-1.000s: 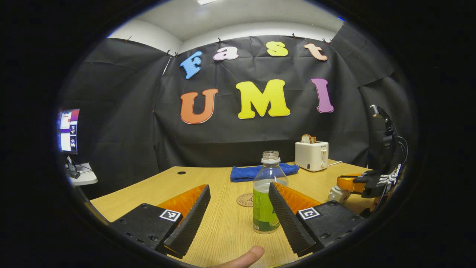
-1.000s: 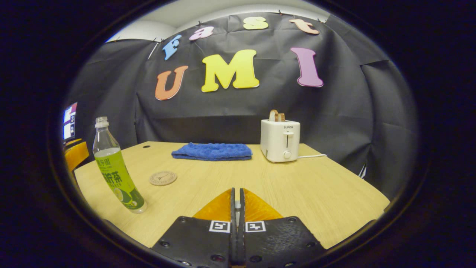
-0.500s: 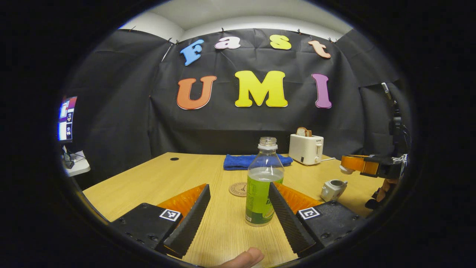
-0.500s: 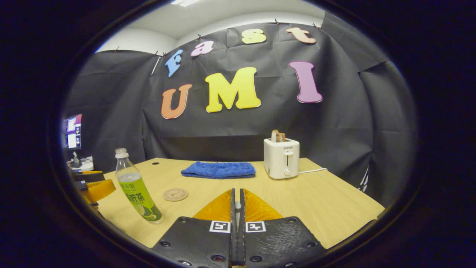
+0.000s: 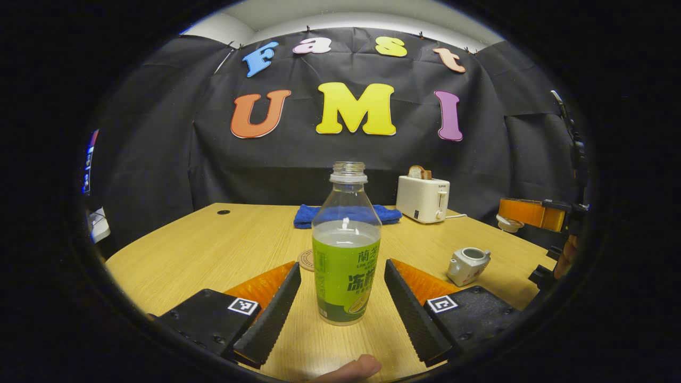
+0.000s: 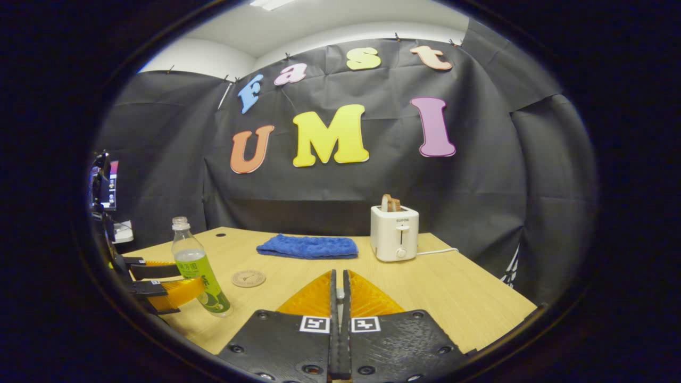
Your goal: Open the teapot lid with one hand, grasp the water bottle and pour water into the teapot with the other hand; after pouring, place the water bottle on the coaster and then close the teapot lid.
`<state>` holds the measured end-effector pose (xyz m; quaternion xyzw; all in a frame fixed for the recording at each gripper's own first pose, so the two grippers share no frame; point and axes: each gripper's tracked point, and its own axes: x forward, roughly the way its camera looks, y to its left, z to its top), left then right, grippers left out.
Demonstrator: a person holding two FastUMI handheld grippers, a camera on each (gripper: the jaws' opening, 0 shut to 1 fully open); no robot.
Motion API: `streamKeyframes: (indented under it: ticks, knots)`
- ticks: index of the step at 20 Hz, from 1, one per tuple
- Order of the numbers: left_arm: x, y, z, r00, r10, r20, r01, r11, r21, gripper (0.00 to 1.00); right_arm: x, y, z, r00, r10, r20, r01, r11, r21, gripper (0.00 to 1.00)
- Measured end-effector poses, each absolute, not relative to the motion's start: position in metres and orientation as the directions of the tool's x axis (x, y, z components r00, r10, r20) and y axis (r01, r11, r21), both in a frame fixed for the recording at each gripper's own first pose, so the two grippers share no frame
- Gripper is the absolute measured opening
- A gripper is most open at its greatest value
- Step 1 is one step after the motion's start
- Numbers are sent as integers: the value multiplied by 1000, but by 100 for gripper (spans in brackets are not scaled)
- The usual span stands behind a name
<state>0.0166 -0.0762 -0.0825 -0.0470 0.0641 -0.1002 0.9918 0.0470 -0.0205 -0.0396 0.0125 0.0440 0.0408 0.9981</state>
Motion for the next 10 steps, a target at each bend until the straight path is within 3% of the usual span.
streamKeyframes:
  ticks: [7,8,10]
  knots:
    - [31,-81,-85,977,-193,-86,185,978,-96,97,47,-27,-39,993,79,-85,-76,997,28,0]
    - [32,-79,-82,979,-190,-69,184,978,-95,94,46,-27,-36,993,80,-82,-77,997,30,0]
    - [35,-80,-84,979,-195,-65,188,977,-96,80,45,-26,-34,993,84,-77,-82,996,32,0]
